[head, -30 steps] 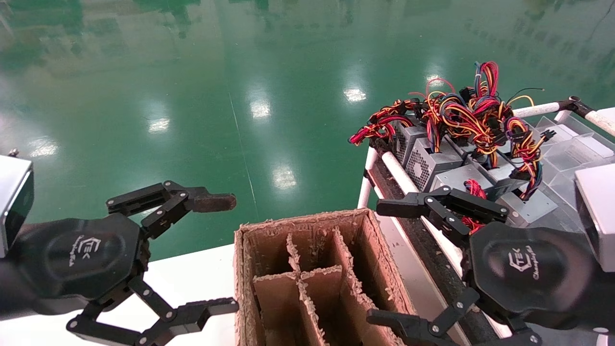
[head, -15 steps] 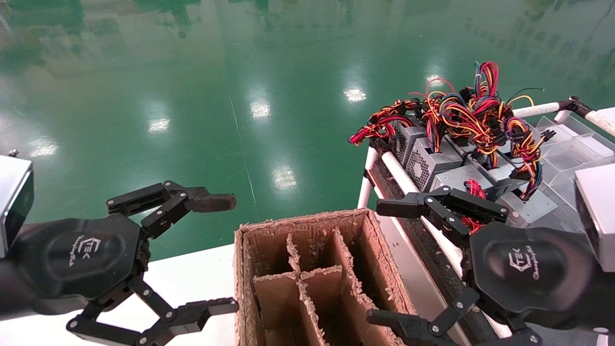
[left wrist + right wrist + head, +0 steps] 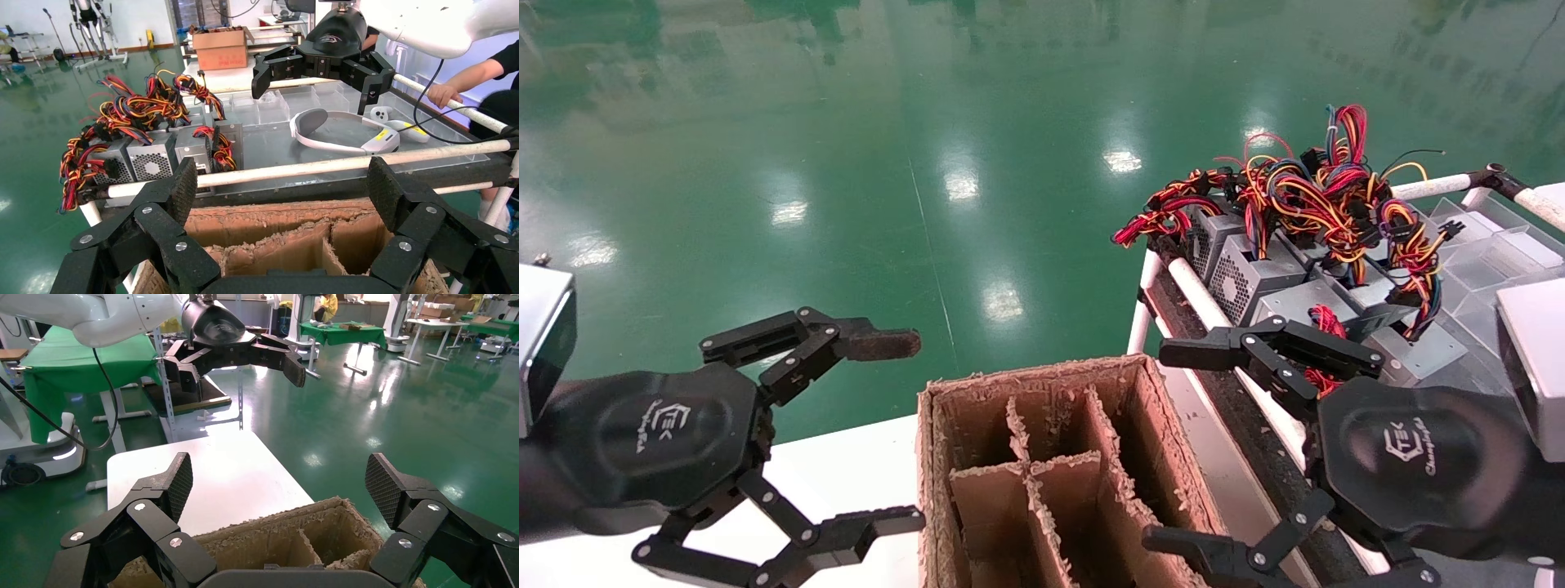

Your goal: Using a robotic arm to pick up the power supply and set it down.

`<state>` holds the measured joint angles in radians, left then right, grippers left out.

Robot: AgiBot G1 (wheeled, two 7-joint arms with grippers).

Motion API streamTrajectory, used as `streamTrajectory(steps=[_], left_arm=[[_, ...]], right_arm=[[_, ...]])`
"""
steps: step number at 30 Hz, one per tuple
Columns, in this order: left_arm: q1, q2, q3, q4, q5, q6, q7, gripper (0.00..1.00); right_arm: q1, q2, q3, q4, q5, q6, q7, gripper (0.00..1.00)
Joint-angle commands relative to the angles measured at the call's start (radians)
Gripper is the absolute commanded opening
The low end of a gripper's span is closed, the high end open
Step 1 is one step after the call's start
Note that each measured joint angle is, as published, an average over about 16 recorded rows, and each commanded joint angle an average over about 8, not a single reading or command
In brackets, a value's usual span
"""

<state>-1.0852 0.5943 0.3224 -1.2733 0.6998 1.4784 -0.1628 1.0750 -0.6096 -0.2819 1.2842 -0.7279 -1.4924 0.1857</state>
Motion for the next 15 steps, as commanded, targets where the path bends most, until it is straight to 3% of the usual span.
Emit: streamTrajectory(steps=[1, 15], left_arm=[[0.000, 0.000, 0.000, 0.000, 0.000, 0.000, 0.000, 1.00], [0.000, 0.000, 0.000, 0.000, 0.000, 0.000, 0.000, 1.00]], right_arm=[[0.000, 0.000, 0.000, 0.000, 0.000, 0.000, 0.000, 1.00], [0.000, 0.000, 0.000, 0.000, 0.000, 0.000, 0.000, 1.00]])
